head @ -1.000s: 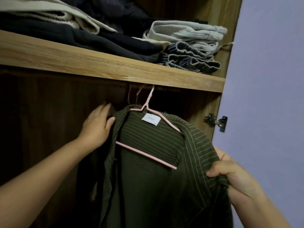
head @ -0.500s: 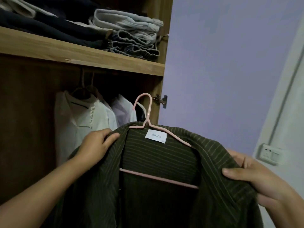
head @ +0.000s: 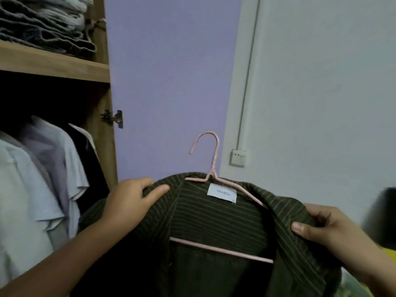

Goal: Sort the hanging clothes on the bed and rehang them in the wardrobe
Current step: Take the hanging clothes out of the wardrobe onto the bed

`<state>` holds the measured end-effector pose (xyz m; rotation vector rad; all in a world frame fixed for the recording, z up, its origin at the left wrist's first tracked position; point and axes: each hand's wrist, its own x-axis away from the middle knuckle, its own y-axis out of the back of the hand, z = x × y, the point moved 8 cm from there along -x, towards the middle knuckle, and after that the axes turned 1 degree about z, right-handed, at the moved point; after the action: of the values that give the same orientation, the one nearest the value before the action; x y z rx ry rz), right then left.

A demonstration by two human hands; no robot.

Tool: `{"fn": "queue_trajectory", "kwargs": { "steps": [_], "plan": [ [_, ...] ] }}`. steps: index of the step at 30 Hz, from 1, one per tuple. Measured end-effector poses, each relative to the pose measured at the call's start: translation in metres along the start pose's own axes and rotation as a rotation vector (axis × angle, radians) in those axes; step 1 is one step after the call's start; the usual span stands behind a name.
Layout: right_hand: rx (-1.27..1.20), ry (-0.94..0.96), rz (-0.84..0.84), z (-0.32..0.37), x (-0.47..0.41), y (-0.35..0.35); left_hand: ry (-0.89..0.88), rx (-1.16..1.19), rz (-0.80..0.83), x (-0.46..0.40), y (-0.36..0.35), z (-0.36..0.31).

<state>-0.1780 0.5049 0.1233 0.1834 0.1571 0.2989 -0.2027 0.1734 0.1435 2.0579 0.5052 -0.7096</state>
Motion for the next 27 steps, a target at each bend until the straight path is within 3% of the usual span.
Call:
{"fn": "queue_trajectory", "kwargs": {
  "steps": [6, 15, 18, 27],
  "plan": [
    [0.049, -0.029, -0.299, -0.018, 0.089, 0.058, -0.106, 0.157, 0.154, 0.007, -0.066, -0.067],
    [0.148, -0.104, -0.641, -0.019, 0.241, 0.143, -0.280, 0.388, 0.313, 0.044, -0.147, -0.221],
    [0.252, -0.149, -0.729, -0.020, 0.298, 0.172, -0.320, 0.456, 0.372, 0.067, -0.174, -0.276],
    [0.228, -0.238, -1.051, -0.015, 0.477, 0.220, -0.468, 0.626, 0.569, 0.169, -0.230, -0.444]
  ]
}}
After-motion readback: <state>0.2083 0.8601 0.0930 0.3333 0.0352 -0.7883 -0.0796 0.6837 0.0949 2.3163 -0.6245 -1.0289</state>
